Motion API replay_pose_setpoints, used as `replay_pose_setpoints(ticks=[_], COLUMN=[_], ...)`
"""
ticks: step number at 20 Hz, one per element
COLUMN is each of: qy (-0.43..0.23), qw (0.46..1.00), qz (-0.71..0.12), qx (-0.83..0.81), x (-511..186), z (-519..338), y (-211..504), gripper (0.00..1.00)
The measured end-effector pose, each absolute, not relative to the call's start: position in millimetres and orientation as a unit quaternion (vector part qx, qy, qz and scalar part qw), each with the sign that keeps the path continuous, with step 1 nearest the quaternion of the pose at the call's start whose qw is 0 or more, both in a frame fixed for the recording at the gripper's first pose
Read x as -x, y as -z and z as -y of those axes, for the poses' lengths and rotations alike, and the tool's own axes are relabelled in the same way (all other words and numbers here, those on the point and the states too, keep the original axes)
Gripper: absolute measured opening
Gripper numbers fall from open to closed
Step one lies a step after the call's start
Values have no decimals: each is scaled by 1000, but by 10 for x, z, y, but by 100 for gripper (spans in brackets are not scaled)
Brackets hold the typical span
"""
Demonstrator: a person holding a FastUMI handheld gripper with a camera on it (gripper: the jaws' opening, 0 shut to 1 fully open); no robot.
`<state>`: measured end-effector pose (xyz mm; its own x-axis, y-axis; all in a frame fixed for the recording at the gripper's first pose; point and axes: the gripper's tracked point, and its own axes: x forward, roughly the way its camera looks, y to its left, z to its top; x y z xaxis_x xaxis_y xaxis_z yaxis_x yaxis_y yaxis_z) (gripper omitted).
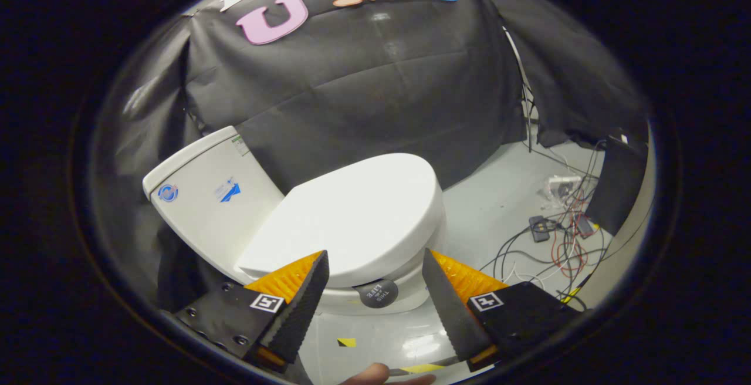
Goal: Open the toilet lid.
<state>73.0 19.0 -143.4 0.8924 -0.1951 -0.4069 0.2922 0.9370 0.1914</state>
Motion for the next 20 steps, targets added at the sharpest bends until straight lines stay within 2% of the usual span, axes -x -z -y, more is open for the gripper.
replay_pose_setpoints(ticks=[4, 10, 11, 15, 19, 20], qy=[134, 156, 159, 139, 123, 100], qw=[953, 925, 919, 894, 866, 858], qz=[-207, -160, -158, -131, -148, -128], qx=[-176, -306, -324, -405, -462, -488], x=[-647, -529, -533, -671, -828, -877], z=[-118, 58, 58, -67, -212, -262], y=[1730, 2045, 2109, 2157, 2413, 2279], gripper=[98, 96, 93, 93, 93, 84])
